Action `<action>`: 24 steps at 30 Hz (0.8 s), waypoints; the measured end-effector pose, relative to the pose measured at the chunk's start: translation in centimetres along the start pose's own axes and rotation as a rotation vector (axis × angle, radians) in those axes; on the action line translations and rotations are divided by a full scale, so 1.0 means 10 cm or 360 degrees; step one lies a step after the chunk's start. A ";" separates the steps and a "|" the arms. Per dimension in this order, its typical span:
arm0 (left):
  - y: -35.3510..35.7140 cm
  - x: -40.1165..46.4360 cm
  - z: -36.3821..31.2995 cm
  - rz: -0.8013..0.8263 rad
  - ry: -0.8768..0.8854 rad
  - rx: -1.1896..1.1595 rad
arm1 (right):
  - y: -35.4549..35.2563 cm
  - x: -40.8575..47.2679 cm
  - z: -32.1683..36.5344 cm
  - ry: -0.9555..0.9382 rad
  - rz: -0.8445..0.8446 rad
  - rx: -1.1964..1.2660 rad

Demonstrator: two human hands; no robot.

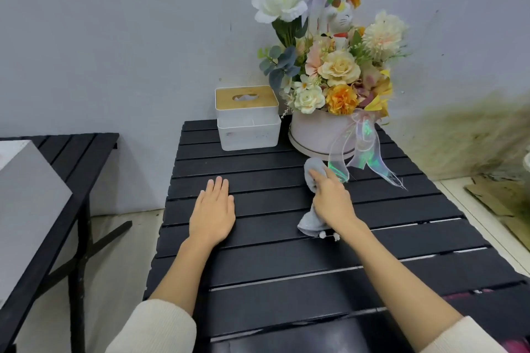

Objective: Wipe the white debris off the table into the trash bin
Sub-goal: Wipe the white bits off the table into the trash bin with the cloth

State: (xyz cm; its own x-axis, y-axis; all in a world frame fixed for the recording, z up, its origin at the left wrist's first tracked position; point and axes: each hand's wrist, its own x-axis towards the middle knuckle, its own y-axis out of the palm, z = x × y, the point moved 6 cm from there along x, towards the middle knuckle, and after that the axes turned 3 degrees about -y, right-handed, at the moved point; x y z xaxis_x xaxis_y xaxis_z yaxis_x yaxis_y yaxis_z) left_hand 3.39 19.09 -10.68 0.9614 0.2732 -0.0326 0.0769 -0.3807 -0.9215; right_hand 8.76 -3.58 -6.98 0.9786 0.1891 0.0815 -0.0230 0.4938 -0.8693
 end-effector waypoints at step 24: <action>0.30 -0.22 -0.53 -0.0259 -0.0093 0.0155 | -0.19 -0.27 -0.91 0.0192 -0.0115 -0.0369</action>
State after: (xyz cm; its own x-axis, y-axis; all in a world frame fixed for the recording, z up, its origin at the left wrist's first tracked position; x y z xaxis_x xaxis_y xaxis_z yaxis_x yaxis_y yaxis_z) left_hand 2.91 12.68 -11.30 0.9211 0.3762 0.0999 0.2013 -0.2407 -0.9495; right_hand 8.07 -12.76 -10.01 0.9936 0.0508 0.1006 0.0816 0.2918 -0.9530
